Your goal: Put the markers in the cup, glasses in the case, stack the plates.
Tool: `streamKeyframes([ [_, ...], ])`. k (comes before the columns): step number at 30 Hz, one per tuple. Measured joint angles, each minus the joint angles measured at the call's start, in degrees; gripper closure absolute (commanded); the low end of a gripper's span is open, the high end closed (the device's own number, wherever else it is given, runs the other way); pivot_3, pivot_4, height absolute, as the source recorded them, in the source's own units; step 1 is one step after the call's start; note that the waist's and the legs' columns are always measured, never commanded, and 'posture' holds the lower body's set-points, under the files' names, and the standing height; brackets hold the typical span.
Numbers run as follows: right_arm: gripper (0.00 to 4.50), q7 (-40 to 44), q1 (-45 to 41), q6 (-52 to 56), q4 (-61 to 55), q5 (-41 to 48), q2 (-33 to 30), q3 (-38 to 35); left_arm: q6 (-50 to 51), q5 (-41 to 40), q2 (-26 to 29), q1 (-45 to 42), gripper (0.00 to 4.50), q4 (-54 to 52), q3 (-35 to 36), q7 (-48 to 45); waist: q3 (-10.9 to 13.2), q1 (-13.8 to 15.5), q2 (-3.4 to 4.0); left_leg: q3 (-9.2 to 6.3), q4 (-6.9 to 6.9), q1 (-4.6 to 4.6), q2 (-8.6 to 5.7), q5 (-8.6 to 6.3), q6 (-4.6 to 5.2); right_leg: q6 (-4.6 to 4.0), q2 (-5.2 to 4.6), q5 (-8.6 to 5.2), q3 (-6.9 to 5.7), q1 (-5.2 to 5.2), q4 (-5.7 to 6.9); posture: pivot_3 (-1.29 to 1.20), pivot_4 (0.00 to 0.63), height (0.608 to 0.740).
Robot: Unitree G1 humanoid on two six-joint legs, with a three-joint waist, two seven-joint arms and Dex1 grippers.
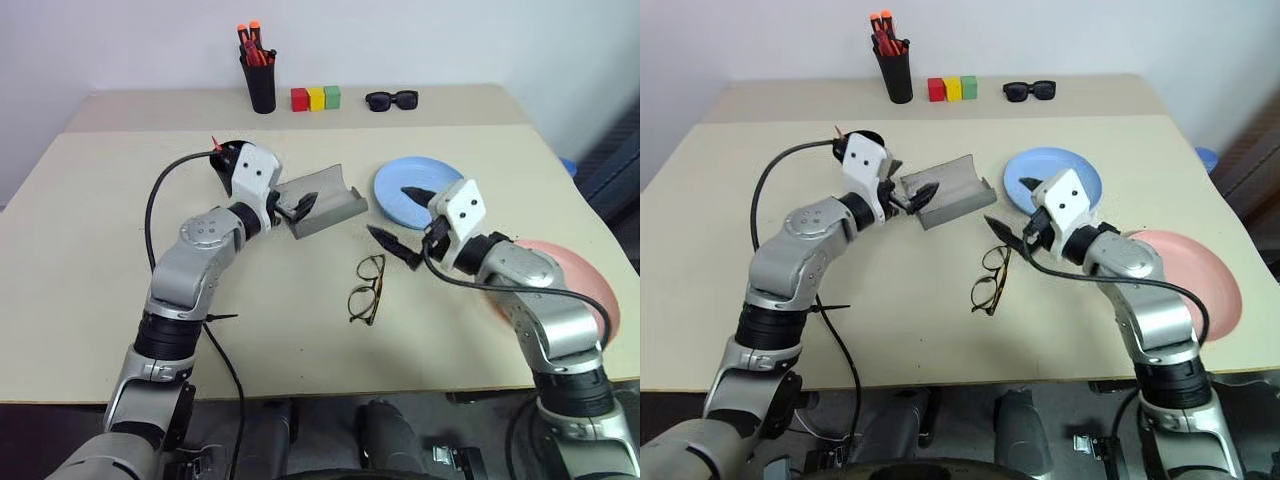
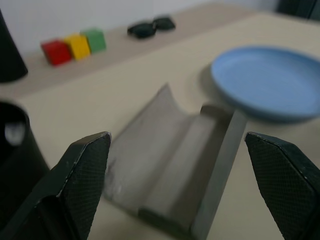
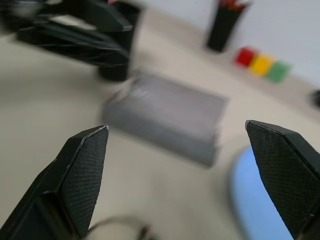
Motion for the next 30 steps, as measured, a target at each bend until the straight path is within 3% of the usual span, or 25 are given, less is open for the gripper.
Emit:
streamKeyframes([
  [7,0.0,4.72,5.3,3.88,-5.49,1.94,-6.49,0.26,3.57,0.06,-2.73,-5.56,0.04,8.78,-5.54,-6.24,0.02,0.14,-0.03,0.02,0.04,-0.03,-0.02,-0.01,0.01,0.01,-0.08,-0.01,-0.04,0.01,-0.05,0.0,0.15,0.74],
  [14,0.0,5.12,8.76,4.28,-7.41,2.36,-8.28,-1.92,3.29,2.44,-3.31,-10.76,0.04,17.76,-10.15,-11.24,0.03,0.0,-0.04,0.03,0.04,-0.03,-0.01,-0.01,0.01,0.02,-0.1,-0.01,-0.05,0.02,-0.06,0.0,0.15,0.74],
  [17,0.0,4.97,10.9,4.36,-8.98,2.53,-8.57,-3.14,2.66,3.5,-3.98,-12.88,0.84,21.41,-10.19,-11.71,0.03,0.14,-0.05,0.04,0.06,-0.03,-0.02,-0.02,0.02,0.03,-0.12,-0.02,-0.04,0.03,-0.08,0.0,0.15,0.74],
  [24,0.0,3.93,12.47,4.76,-10.12,2.58,-8.58,-3.69,1.28,5.43,-4.94,-13.85,4.4,26.27,-10.65,-12.97,0.05,1.02,-0.09,0.05,0.06,-0.06,-0.02,-0.02,0.02,0.03,-0.12,-0.02,-0.04,-0.01,-0.08,0.0,0.15,0.74],
  [30,0.0,3.53,12.55,4.95,-10.63,2.66,-8.58,-3.7,-0.83,7.13,-4.72,-13.62,4.4,26.87,-10.96,-14.01,0.08,1.14,-0.13,0.04,0.07,-0.1,-0.02,-0.02,0.02,0.04,-0.13,-0.02,-0.05,-0.02,-0.09,0.0,0.15,0.74],
])
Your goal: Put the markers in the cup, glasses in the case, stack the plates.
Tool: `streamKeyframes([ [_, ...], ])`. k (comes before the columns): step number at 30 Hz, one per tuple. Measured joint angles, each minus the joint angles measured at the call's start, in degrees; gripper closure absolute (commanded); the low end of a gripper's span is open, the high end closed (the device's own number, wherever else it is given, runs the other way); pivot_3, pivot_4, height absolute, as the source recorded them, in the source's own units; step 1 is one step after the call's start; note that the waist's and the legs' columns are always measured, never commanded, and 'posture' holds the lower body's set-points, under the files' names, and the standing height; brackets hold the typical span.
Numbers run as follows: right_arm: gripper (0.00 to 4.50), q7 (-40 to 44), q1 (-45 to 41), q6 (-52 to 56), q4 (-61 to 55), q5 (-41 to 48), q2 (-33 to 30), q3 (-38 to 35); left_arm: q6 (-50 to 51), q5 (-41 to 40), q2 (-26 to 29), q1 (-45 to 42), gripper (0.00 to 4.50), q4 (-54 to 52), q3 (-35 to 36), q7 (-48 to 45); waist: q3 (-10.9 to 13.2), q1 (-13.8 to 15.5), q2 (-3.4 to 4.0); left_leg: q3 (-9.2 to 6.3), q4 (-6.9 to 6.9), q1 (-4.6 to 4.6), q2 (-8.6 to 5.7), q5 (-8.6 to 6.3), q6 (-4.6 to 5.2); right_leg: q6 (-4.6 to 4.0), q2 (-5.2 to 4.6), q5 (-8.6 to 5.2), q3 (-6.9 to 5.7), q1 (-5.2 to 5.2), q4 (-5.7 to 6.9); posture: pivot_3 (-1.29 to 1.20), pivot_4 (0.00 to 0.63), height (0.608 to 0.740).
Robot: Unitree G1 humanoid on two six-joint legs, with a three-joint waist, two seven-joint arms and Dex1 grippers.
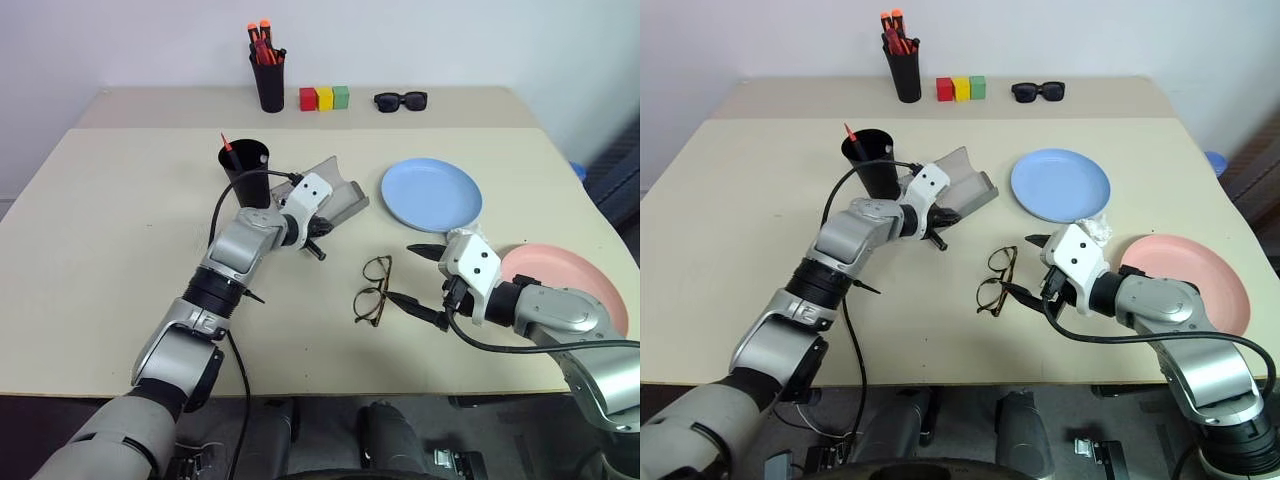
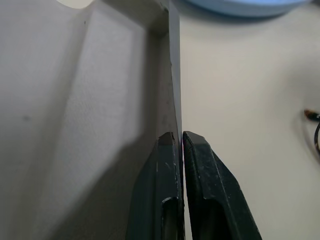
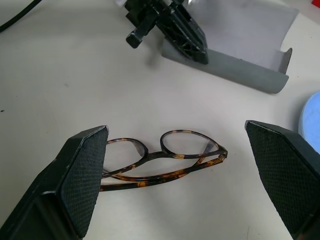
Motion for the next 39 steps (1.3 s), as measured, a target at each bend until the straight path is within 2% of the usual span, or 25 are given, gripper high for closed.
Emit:
streamKeyframes([
  [6,0.0,0.26,-1.02,1.33,-0.01,0.25,-0.58,-0.01,-3.89,-0.09,4.43,2.02,4.4,-2.96,-0.16,-7.59,0.06,-0.15,0.03,0.01,-0.05,-0.03,0.02,0.0,0.0,-0.01,0.0,0.0,0.0,-0.08,0.0,0.0,0.15,0.74],
  [13,0.0,2.21,-1.58,4.83,-0.37,3.78,-2.49,-0.84,-9.28,-3.09,16.9,6.07,4.4,-14.41,-2.17,-27.18,0.09,-0.05,0.08,0.0,-0.07,-0.1,0.02,0.0,0.0,-0.18,-0.04,-0.08,0.01,-0.12,-0.09,0.0,0.15,0.74],
  [20,0.0,-3.69,-3.21,19.98,-1.68,16.72,1.3,-7.24,-13.37,-3.13,23.57,8.27,4.4,-15.75,-4.6,-37.03,0.1,-0.02,0.08,-0.04,0.01,-0.19,0.02,-0.01,0.02,-0.29,-0.08,-0.12,0.01,-0.15,-0.1,0.0,0.15,0.74],
  [26,0.0,-11.28,-4.05,31.52,-0.84,26.44,6.17,-12.55,-16.02,-1.24,24.7,8.61,4.4,-15.53,-5.68,-40.06,0.1,-0.03,0.09,-0.05,0.05,-0.41,-0.01,-0.01,0.04,-0.28,-0.16,-0.12,-0.01,-0.35,-0.09,0.0,0.15,0.74],
  [29,0.0,-14.63,-4.79,35.37,-0.82,29.7,7.37,-13.62,-15.62,-1.54,24.27,8.69,3.52,-15.46,-5.75,-40.51,0.11,-0.05,0.1,-0.06,0.1,-0.51,0.0,0.0,0.05,-0.24,-0.09,-0.09,-0.02,-0.44,-0.06,0.0,0.15,0.74],
  [36,0.0,-24.16,-7.21,41.72,1.58,31.58,13.73,-12.83,-16.91,-1.74,23.13,9.4,0.06,-15.6,-4.01,-37.8,0.12,-0.36,0.13,-0.07,0.13,-0.52,0.02,0.0,0.06,-0.14,-0.05,-0.03,-0.01,-0.48,0.03,0.0,0.15,0.74],
  [39,0.0,-28.88,-9.9,44.13,4.17,31.79,18.96,-13.34,-18.69,-2.14,22.12,10.36,0.06,-15.54,-1.44,-35.1,0.13,-0.42,0.16,-0.08,0.13,-0.53,0.03,0.0,0.06,-0.09,-0.02,0.0,-0.01,-0.53,0.07,0.0,0.15,0.74],
])
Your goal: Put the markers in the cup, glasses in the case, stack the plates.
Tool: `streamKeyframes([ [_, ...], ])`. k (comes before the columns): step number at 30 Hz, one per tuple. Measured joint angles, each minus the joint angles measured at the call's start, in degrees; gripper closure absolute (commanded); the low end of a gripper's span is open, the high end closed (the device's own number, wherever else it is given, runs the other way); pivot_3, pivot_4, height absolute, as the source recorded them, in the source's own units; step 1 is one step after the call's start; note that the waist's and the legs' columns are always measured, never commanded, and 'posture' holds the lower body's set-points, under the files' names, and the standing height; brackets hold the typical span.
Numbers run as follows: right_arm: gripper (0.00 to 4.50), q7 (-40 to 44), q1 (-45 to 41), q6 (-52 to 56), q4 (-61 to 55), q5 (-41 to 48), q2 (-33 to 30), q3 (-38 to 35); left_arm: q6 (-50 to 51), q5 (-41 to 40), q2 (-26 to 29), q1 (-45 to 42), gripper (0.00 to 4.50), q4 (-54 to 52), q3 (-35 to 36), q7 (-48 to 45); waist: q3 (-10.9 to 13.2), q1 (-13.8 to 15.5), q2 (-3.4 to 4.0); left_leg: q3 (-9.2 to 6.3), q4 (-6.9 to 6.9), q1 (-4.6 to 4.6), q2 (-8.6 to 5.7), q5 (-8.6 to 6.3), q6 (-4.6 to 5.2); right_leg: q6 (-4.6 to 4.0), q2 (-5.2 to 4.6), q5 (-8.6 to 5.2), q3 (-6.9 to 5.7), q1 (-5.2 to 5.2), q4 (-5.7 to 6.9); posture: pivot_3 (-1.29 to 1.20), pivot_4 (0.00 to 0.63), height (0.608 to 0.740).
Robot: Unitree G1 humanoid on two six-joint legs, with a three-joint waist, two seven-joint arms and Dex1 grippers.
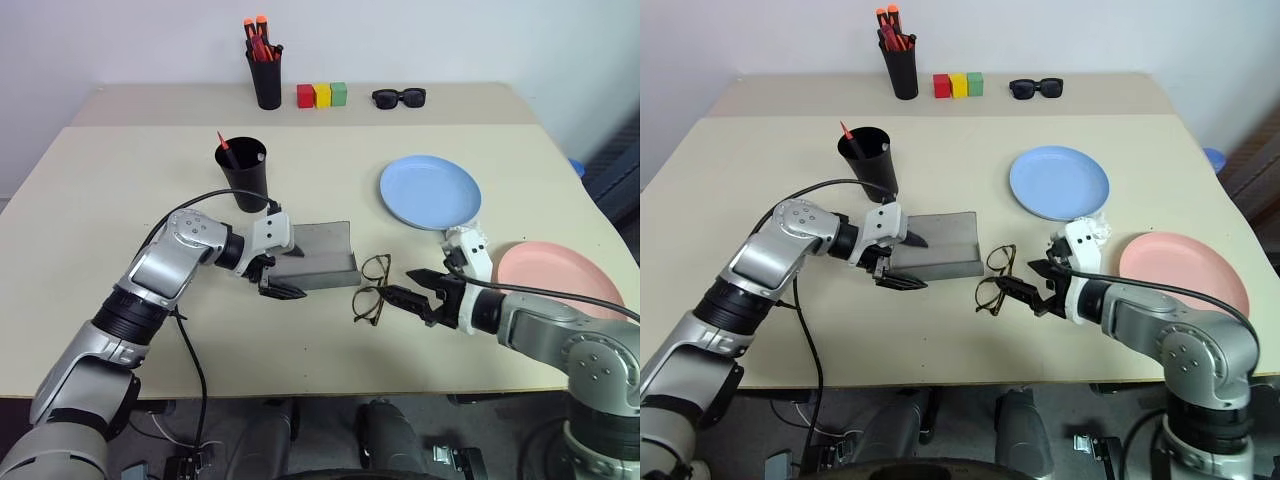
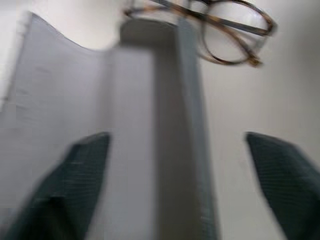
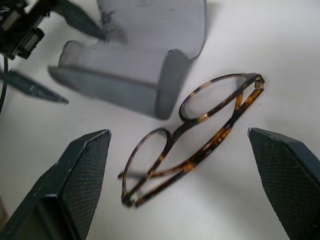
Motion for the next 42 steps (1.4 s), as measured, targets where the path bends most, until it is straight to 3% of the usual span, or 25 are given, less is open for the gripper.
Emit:
streamKeyframes([
  [8,0.0,-6.29,-1.99,4.95,3.37,0.2,5.85,-0.8,-0.32,-5.59,3.98,9.43,0.06,-7.76,9.15,0.34,0.05,-1.02,0.11,0.01,-0.06,-0.01,-0.01,0.0,0.0,0.02,-0.01,0.02,0.02,-0.06,0.06,0.0,0.15,0.74],
  [11,0.88,-7.19,-2.24,6.53,3.89,0.23,6.94,-1.96,-0.65,-6.68,5.31,13.76,0.02,-11.01,11.18,1.03,0.05,-1.06,0.12,0.01,-0.03,0.0,0.0,0.0,0.0,-0.03,0.0,0.02,0.02,-0.06,0.08,0.0,0.15,0.74],
  [18,4.45,-7.73,-4.15,9.15,4.86,0.47,8.84,-3.72,2.28,-9.0,6.06,18.97,0.02,-15.77,15.18,4.94,0.06,-1.07,0.15,0.02,-0.01,0.0,0.0,0.01,0.01,-0.07,0.01,0.02,0.04,-0.06,0.08,0.0,0.15,0.74],
  [29,4.45,-7.67,-4.64,11.48,4.66,0.12,9.63,-5.25,3.03,-10.64,6.77,26.0,0.02,-18.92,17.92,9.35,0.08,-1.02,0.23,0.06,-0.03,0.0,0.01,0.0,0.01,-0.22,0.01,-0.04,0.05,-0.1,0.08,0.0,0.15,0.74],
  [33,4.45,-5.12,-4.62,9.86,2.74,-0.9,2.85,-3.31,2.98,-10.66,7.29,27.06,0.02,-18.95,18.36,10.11,0.15,-1.02,0.34,0.1,-0.03,-0.02,0.0,0.0,0.01,-0.24,-0.01,-0.05,0.06,-0.11,0.05,0.0,0.15,0.74],
  [36,3.64,0.64,-4.53,3.88,-0.22,-3.12,-4.88,2.85,2.32,-10.6,7.93,27.89,0.02,-18.89,18.91,10.04,0.2,-1.22,0.42,0.12,-0.05,-0.02,0.02,0.0,0.01,-0.23,-0.01,-0.06,0.07,-0.13,0.05,0.0,0.15,0.74],
  [42,0.84,13.24,-6.03,-8.56,-5.24,-9.37,-17.65,17.56,0.24,-10.13,9.03,29.29,0.02,-18.75,18.3,9.03,0.22,-1.05,0.43,0.13,-0.01,-0.03,0.04,0.0,0.01,-0.25,-0.04,-0.07,0.05,-0.08,-0.01,0.0,0.15,0.74],
])
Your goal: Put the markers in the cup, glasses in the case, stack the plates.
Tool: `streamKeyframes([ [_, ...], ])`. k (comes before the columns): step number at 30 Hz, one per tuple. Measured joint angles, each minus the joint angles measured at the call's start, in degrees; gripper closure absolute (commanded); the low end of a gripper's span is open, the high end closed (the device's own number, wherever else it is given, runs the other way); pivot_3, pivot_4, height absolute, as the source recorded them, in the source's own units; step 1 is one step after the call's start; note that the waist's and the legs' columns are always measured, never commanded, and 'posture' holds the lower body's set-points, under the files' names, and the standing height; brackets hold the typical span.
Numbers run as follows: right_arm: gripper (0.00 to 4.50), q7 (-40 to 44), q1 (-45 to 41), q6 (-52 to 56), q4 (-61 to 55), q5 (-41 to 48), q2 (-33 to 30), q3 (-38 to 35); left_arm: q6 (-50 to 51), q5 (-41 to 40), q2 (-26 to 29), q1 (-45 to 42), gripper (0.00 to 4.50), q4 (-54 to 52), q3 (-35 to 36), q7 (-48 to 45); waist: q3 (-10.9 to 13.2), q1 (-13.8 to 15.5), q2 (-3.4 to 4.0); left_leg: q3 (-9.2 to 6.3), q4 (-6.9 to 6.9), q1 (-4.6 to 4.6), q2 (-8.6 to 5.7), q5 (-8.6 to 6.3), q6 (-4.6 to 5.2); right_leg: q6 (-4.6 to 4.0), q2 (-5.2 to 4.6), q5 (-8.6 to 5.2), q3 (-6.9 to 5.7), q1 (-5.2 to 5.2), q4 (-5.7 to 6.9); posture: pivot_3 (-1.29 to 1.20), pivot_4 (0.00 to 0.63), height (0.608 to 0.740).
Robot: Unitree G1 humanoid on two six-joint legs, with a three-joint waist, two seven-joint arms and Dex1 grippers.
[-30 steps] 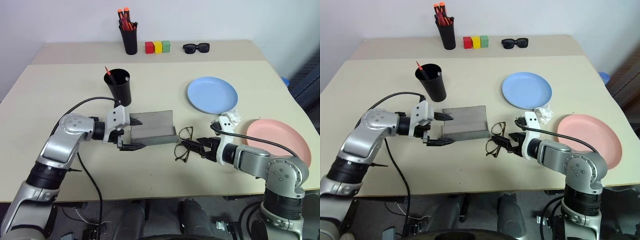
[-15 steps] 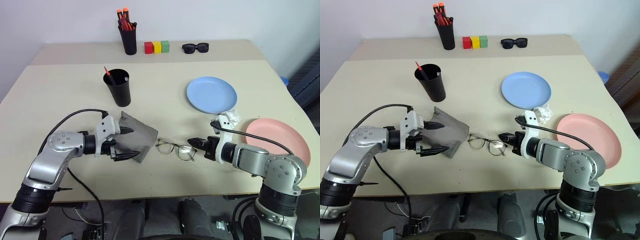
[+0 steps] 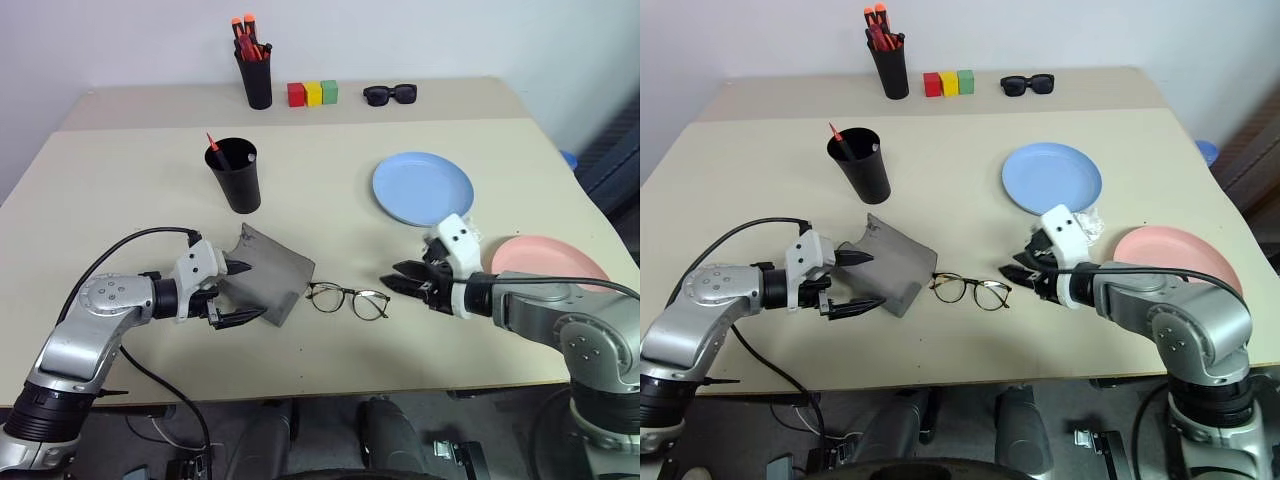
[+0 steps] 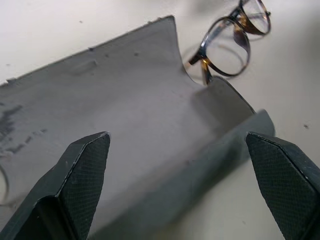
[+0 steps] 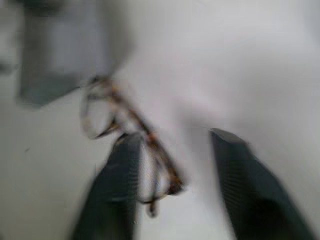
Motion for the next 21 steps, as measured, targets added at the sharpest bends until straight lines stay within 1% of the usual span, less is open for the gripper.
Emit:
streamKeyframes([
  [5,0.84,2.81,-5.25,-5.92,1.76,-8.42,-1.79,11.36,-0.3,-0.31,-1.07,-0.56,0.02,-0.37,-0.91,0.11,0.0,0.03,-0.01,-0.02,0.03,-0.04,-0.01,0.0,0.0,-0.03,-0.08,0.0,0.01,-0.04,-0.05,0.0,0.15,0.74],
  [11,0.84,3.17,-6.91,-7.43,5.34,-13.69,0.14,16.15,-3.91,0.98,0.17,0.92,0.02,-0.75,-1.33,-1.18,0.0,0.06,-0.01,-0.02,0.01,-0.18,-0.02,0.01,0.0,0.03,-0.04,0.03,0.01,-0.2,-0.02,0.0,0.15,0.74],
  [15,0.84,3.23,-6.97,-8.01,6.35,-16.49,0.66,18.09,-3.96,1.53,0.29,1.25,0.02,-1.05,-1.33,-0.92,0.0,0.06,-0.01,-0.02,0.02,-0.18,-0.02,0.01,0.0,0.0,-0.02,0.02,0.01,-0.2,-0.02,0.0,0.15,0.74],
  [16,1.07,3.28,-6.97,-8.24,6.35,-16.91,1.01,18.47,-3.76,1.5,0.28,1.22,0.02,-1.72,-1.33,-0.67,0.0,0.07,-0.01,-0.02,0.02,-0.18,-0.03,0.01,0.0,0.0,-0.02,0.02,0.01,-0.2,-0.02,0.0,0.15,0.74],
  [18,1.7,3.54,-6.97,-8.33,6.35,-17.55,1.33,18.82,-3.42,1.49,0.26,1.14,0.02,-2.31,-1.33,-0.32,0.0,0.07,-0.01,-0.02,0.02,-0.17,-0.03,0.01,0.0,0.01,-0.01,0.03,0.01,-0.19,-0.02,0.0,0.15,0.74],
  [19,2.12,3.66,-6.97,-8.34,6.35,-18.04,1.44,19.14,-2.93,1.49,0.21,1.04,0.02,-2.66,-1.34,-0.06,0.0,0.06,-0.01,-0.02,0.03,-0.17,-0.03,0.01,0.0,0.03,0.0,0.04,0.01,-0.19,-0.01,0.0,0.15,0.74],
  [21,3.11,3.8,-6.97,-8.38,6.32,-18.74,1.75,19.5,-2.29,1.48,0.2,0.74,0.02,-2.93,-1.36,0.14,0.0,0.06,-0.01,-0.02,0.03,-0.17,-0.03,0.01,0.01,0.11,0.01,0.08,0.01,-0.19,0.0,0.0,0.15,0.74],
])
